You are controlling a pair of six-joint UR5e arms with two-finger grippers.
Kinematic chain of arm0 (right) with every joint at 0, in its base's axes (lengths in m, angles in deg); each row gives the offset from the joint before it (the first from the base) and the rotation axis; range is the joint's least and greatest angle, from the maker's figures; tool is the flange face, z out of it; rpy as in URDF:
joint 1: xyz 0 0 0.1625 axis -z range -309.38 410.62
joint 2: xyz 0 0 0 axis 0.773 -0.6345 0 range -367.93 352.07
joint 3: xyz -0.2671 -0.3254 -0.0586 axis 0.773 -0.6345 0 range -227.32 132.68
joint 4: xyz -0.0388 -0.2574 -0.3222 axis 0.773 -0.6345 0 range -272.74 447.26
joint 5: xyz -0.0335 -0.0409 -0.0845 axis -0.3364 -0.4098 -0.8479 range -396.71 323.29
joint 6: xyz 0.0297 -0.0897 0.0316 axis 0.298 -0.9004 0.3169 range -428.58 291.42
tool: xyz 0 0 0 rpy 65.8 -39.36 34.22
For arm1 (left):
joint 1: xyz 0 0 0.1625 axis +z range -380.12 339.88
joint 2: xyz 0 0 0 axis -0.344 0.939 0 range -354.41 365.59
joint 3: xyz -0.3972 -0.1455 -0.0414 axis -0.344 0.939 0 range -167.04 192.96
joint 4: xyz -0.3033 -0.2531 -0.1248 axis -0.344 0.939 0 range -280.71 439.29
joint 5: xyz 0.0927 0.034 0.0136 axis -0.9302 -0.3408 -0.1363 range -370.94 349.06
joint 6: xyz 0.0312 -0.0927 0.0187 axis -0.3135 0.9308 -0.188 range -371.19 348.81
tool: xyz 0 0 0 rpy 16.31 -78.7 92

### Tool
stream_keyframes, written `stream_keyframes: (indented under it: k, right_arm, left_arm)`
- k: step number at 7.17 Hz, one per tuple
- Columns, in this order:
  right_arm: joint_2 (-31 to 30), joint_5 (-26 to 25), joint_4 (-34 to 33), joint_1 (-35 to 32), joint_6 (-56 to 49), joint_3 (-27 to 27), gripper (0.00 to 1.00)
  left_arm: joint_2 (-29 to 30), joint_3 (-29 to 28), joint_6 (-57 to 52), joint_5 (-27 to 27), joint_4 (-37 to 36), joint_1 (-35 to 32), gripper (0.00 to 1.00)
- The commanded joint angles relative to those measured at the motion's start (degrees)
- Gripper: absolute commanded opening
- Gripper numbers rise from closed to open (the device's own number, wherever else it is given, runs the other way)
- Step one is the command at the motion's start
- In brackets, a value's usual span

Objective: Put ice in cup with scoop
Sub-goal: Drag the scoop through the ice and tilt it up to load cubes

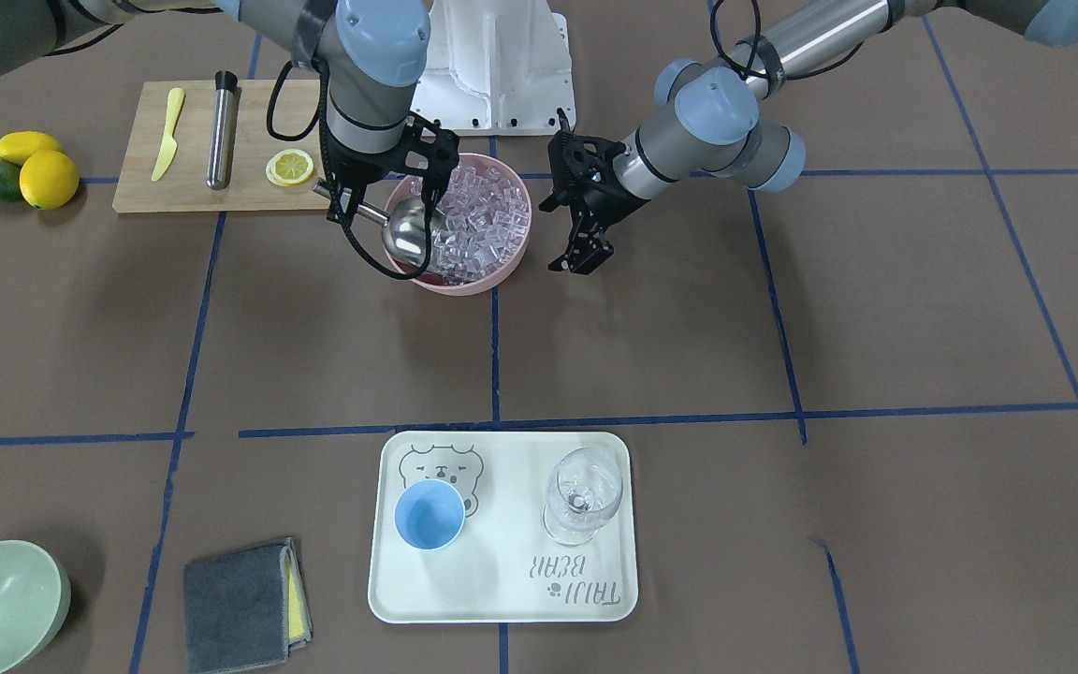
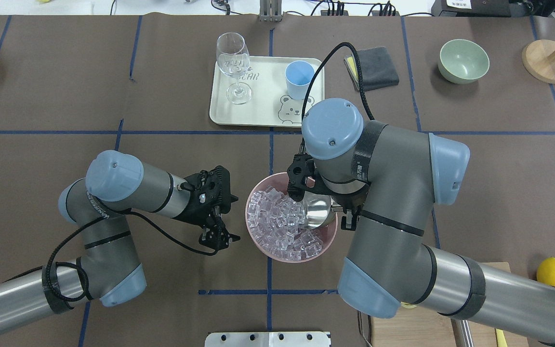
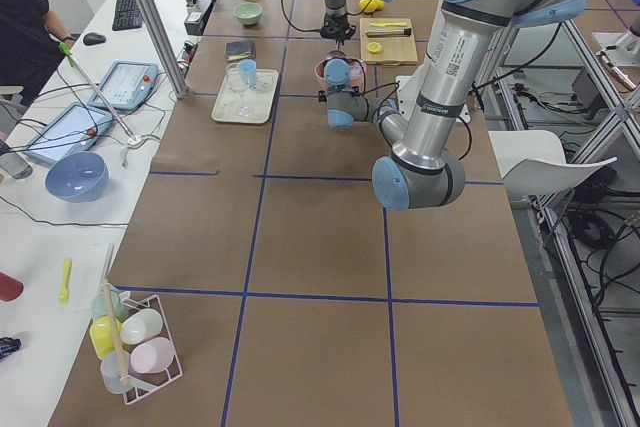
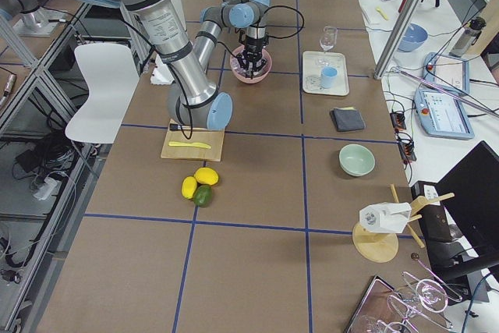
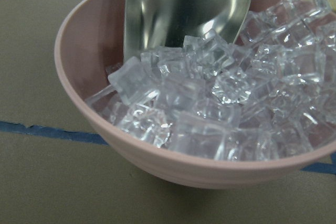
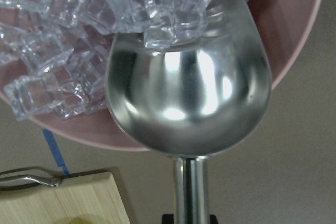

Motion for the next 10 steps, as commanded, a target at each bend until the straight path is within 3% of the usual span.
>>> stream_keyframes:
  k: [1, 6, 8, 10]
  right_arm:
    - [-0.34, 3.44, 2.15, -1.04, -0.27, -0.33, 0.0]
    - [-1.4, 7.5, 6.99, -3.41, 0.43, 0.37, 0.0]
    - [-8.04, 9.17, 15.46, -3.51, 0.95, 2.65, 0.0]
    - [-10.01, 11.52, 21.74, -3.5, 3.58, 2.48, 0.0]
  left_arm:
    - [0.14, 0.0, 0.36, 0.0, 0.0, -0.09, 1.0]
    - [0.23, 0.0, 0.36, 0.09, 0.09, -0.09, 1.0]
    - [0.23, 0.0, 0.36, 0.09, 0.09, -0.18, 1.0]
    - [0.31, 0.17, 0.45, 0.09, 0.09, -0.18, 1.0]
